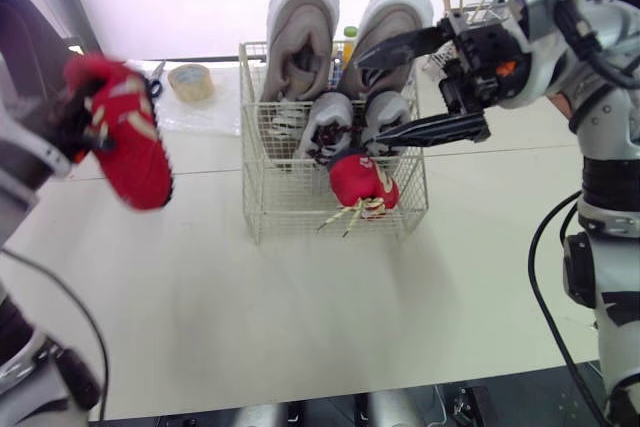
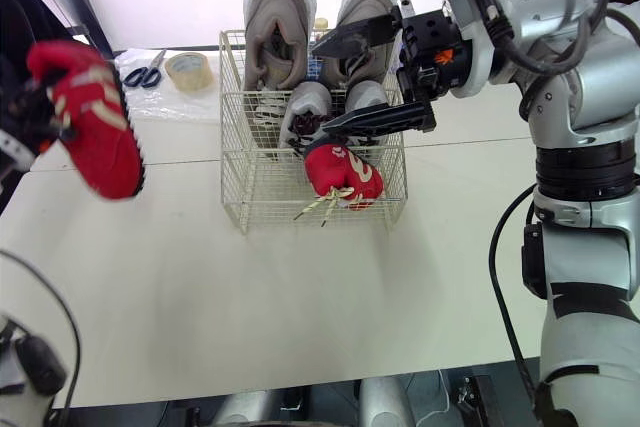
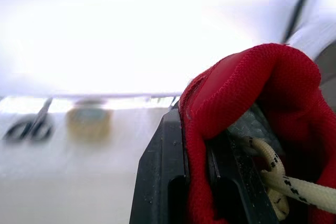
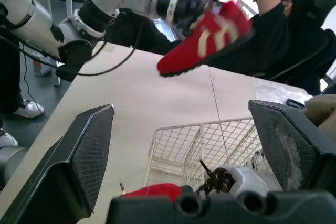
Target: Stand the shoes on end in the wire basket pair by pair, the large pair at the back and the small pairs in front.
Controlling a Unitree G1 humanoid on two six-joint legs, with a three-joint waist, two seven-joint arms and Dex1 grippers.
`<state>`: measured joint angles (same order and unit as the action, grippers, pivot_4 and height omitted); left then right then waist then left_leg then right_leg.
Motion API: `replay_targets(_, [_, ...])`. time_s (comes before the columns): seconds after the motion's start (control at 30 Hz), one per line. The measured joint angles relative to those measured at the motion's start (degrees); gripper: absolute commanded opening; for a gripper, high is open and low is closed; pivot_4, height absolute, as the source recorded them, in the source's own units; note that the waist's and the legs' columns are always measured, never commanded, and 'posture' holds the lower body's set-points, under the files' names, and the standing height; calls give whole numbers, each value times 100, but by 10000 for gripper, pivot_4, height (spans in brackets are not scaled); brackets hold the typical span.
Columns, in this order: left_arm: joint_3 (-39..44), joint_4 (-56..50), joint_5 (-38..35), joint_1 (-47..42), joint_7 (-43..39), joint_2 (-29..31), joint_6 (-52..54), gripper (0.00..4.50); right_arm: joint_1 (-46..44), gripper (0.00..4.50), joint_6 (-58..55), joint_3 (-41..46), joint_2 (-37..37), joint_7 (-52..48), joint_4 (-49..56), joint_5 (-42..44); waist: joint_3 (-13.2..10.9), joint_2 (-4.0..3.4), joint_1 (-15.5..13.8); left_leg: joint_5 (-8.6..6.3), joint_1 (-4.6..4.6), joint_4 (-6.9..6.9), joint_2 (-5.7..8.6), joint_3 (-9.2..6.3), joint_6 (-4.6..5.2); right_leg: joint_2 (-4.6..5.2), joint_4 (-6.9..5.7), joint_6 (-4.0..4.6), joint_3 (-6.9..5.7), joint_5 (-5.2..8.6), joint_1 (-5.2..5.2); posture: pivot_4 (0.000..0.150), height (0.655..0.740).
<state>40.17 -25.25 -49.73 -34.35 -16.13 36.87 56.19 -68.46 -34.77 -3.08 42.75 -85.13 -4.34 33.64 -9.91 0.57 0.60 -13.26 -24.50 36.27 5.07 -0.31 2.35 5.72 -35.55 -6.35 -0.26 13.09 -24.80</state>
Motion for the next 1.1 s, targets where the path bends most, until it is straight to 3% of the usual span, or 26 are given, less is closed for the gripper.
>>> replay_targets(0.13, [-632,-502,-412,-678,598,-802,-396,593,-17,45000,8,-57,-9,4,-25,-84,0,0,17,1,2,5,-2,1,1,-6,-4,-1,1,0,2,1500,7400])
replay_targets(0.37, [-1531,-984,-374,-155,808,-1136,-857,593,-187,45000,32,-106,-157,55,-45,-146,0,1,9,13,4,15,-4,-1,0,-9,-43,1,3,1,-10,1500,7400])
replay_targets(0.73, [-3076,-669,1822,892,475,-1776,-3076,593,-247,45000,0,-122,-247,88,-6,-184,-1,2,-33,-23,1,74,-2,-2,42,-6,-42,2,3,1,18,1500,7400])
replay_targets(1.1, [-3987,840,3564,807,86,-2424,-5551,593,-148,45000,-251,-83,-84,304,418,-128,-1,2,-163,-28,0,83,-2,-2,50,-2,-41,3,2,1,22,1500,7400])
